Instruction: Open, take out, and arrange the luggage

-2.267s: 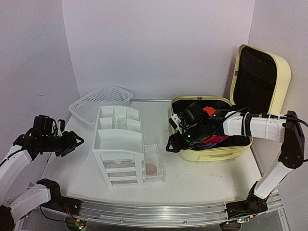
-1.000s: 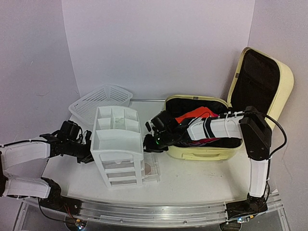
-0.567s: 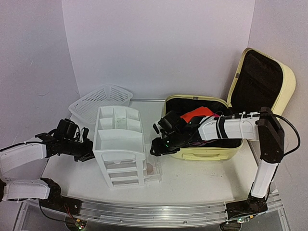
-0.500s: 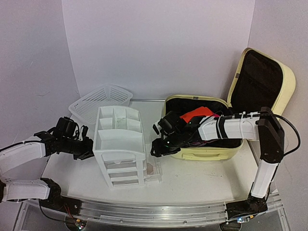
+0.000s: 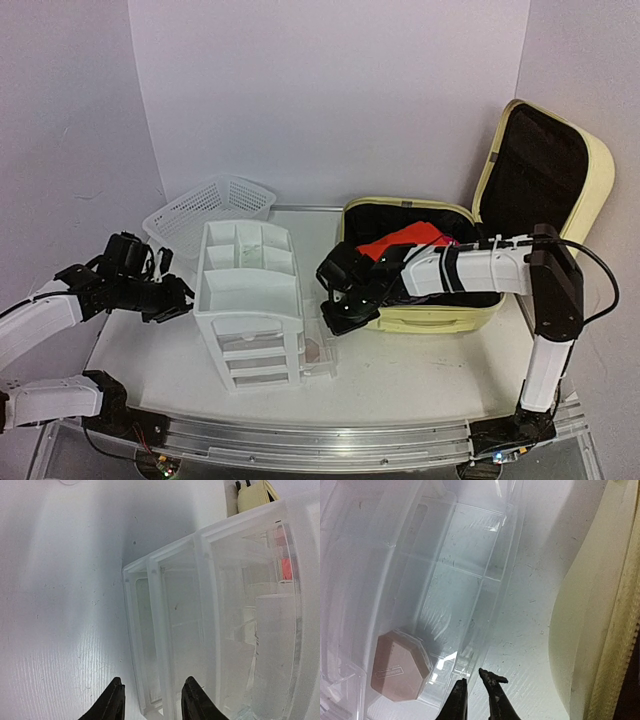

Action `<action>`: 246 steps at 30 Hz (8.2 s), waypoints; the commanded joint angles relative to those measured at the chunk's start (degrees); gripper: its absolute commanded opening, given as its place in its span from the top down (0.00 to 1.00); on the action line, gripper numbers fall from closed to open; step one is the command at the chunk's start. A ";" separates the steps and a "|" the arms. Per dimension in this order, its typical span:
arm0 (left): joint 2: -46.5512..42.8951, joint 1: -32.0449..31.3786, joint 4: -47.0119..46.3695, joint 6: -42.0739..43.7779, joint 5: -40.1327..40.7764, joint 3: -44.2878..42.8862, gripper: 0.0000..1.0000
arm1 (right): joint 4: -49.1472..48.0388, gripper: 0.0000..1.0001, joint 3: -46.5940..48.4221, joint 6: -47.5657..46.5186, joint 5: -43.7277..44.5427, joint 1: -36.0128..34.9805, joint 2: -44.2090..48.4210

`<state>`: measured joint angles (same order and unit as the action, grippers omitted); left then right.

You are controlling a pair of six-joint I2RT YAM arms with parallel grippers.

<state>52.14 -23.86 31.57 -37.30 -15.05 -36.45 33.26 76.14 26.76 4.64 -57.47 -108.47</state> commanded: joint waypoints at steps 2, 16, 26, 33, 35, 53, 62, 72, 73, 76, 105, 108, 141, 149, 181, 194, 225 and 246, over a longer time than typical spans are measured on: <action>-0.13 -0.24 0.60 1.27 0.81 -3.92 0.60 | 4.45 0.83 1.89 -0.43 3.66 -0.21 -1.25; -0.12 -0.22 1.12 2.19 0.95 -5.76 0.61 | 2.70 0.82 -2.62 3.42 1.15 -2.15 2.98; 0.68 -0.25 1.10 1.01 -3.13 -5.70 0.67 | -2.96 0.87 2.70 4.09 -0.59 -3.13 -4.42; -0.89 -0.23 0.99 -0.49 -3.51 -4.18 0.69 | -11.91 0.85 3.18 8.01 -4.05 -3.26 -4.80; -1.28 -0.23 0.75 -0.85 -3.73 -3.63 0.69 | -14.25 0.84 3.48 9.27 -5.97 -3.39 -5.55; -17.33 -0.18 29.52 1.35 31.28 -24.52 0.54 | -22.15 0.68 9.20 11.65 -9.19 -4.57 -13.37; -21.62 -0.23 30.64 8.91 30.33 -35.44 0.47 | -21.29 0.65 27.32 7.01 -6.99 -9.58 -26.28; -16.32 -0.27 31.14 12.50 11.63 -41.86 0.45 | -21.53 0.60 57.34 22.89 -5.47 -14.29 -46.02; -15.85 -0.23 31.11 12.39 10.45 -42.01 0.45 | -21.56 0.60 59.25 23.88 -5.11 -14.38 -47.33; -13.65 -0.23 30.98 11.91 7.04 -42.08 0.45 | -21.65 0.58 62.72 23.03 -4.65 -14.51 -48.23; 57.11 -16.03 26.75 32.78 37.29 -80.03 0.30 | 7.29 0.02 -13.74 -2.17 25.79 -10.25 45.75; 65.44 -12.86 29.38 34.77 36.20 -87.23 0.26 | 9.36 0.02 -14.87 -0.88 26.49 -10.25 49.05; 75.17 -7.56 34.13 33.21 26.46 -81.60 0.48 | 11.22 0.02 -14.21 1.01 24.88 -10.21 47.55; 74.70 -12.10 34.05 26.55 15.47 -81.10 0.46 | 11.22 0.02 -13.95 0.96 24.98 -10.24 47.21; 44.98 -18.23 16.41 28.61 20.46 -48.59 0.15 | 8.45 0.02 -7.93 -3.61 18.68 -10.24 33.29; 52.85 -20.09 14.86 20.76 -7.49 -48.23 0.37 | 8.14 0.02 -12.49 -0.64 20.66 -10.29 40.65; 40.30 -29.78 -7.71 11.62 -16.90 -37.89 0.25 | 18.50 0.02 -2.97 -13.10 17.94 7.14 26.49; 25.38 -28.89 13.96 27.17 23.46 -55.78 0.03 | 20.67 0.21 26.10 -36.71 3.99 22.54 -8.50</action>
<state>76.90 -53.08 42.30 -9.82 3.79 -84.12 53.49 96.88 -5.80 12.53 -36.27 -113.01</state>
